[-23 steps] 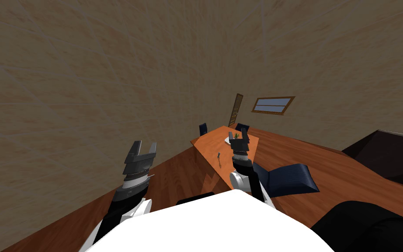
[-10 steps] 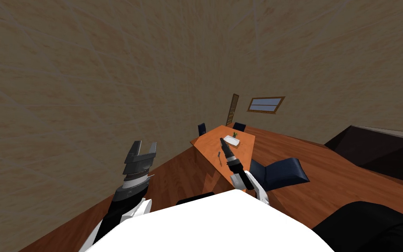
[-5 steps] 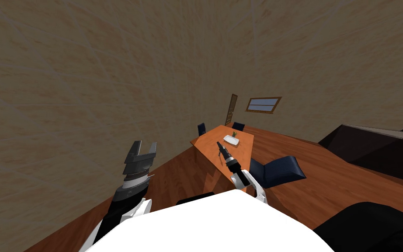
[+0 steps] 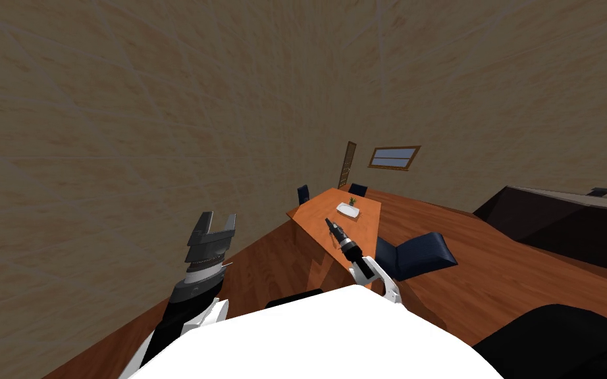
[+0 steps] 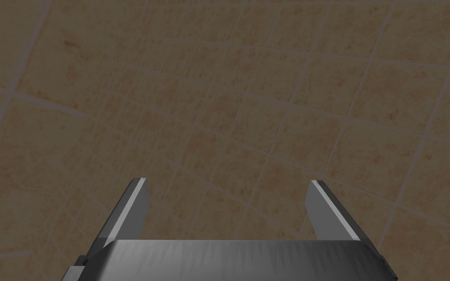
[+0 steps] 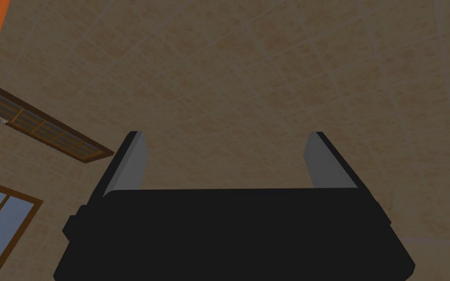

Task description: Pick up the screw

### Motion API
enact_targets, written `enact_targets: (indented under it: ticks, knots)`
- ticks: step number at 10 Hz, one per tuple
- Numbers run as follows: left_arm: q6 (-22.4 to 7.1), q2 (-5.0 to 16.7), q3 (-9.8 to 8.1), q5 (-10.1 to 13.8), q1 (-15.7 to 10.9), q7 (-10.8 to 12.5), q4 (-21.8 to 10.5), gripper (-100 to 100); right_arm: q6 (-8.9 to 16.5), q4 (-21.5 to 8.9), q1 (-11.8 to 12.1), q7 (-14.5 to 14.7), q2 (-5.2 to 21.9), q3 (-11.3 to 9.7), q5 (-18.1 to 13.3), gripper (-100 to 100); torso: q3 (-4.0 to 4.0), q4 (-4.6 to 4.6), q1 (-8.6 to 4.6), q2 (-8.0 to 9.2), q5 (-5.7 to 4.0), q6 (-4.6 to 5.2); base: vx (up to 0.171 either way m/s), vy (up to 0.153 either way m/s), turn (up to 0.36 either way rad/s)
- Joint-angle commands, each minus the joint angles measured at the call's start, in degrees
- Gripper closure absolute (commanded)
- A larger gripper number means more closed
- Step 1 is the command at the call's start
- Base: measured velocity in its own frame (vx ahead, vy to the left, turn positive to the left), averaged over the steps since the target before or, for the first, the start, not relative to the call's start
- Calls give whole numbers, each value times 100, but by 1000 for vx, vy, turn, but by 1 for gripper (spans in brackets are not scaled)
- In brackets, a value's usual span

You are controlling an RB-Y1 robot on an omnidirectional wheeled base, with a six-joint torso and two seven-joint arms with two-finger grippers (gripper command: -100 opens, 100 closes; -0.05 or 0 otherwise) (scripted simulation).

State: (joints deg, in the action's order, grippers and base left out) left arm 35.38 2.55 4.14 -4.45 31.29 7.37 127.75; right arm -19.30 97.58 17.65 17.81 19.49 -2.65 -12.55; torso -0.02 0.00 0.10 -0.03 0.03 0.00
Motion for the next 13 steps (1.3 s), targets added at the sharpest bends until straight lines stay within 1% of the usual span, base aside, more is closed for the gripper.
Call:
enact_targets:
  ticks: [1, 2, 3, 4, 5, 7, 8, 9, 10, 11, 12, 13]
  knots:
    - [0, 0, 0, 0, 0, 0, 0, 0, 102, -286, -126, 211, 62, -49, -173, -100, 0, 0, 0, 0, 0, 0, 6, 29, -34]
    - [0, 0, 0, 0, 0, 0, 0, 0, 102, -364, -126, 211, 62, -49, -173, -100, -1, 0, 0, -2, 0, 0, 5, 25, -13]
    - [0, 0, 0, 0, 0, 0, 0, 0, 190, -635, -227, 371, 129, -87, -313, -100, -1, 0, -1, -1, 0, 0, 2, 23, -18]
    - [0, 0, 0, 0, 0, 0, 0, 0, 276, -810, -335, 523, 192, -125, -450, -100, 0, 0, -3, 0, -1, 1, 4, 30, -39]
    - [0, 0, 0, 0, 0, 0, 0, 0, 276, -908, -335, 523, 192, -125, -450, -100, -1, 0, -1, -1, -1, 0, 5, 21, -10]
    - [0, 0, 0, 0, 0, 0, 0, 0, 441, -1318, -575, 800, 301, -205, -712, -100, -1, -1, -5, -2, -1, 0, 9, 12, -7]
    - [0, 0, 0, 0, 0, 0, 0, 0, 441, -1458, -575, 800, 301, -205, -712, -100, -2, 0, -8, -3, -1, 0, 9, 4, 1]
    - [0, 0, 0, 0, 0, 0, 0, 0, 520, -1611, -707, 926, 349, -247, -837, -100, -1, -1, -10, -2, -2, 1, 10, -1, 3]
    - [0, 0, 0, 0, 0, 0, 0, 0, 520, -1735, -707, 926, 349, -247, -837, -100, -2, -1, -11, -3, -2, -1, 8, -3, 6]
    - [0, 0, 0, 0, 0, 0, 0, 0, 596, -1934, -846, 1043, 393, -290, -959, -100, -2, -1, -12, -3, -2, 0, 10, -7, 12]
    - [0, 0, 0, 0, 0, 0, 0, 0, 596, -2012, -846, 1043, 393, -290, -959, -100, -2, -1, -14, -3, -3, 0, 8, -8, 9]
    - [0, 0, 0, 0, 0, 0, 0, 0, 670, -2245, -992, 1152, 435, -334, -1077, -100, -1, 0, -14, -3, -3, 0, 11, -12, 22]
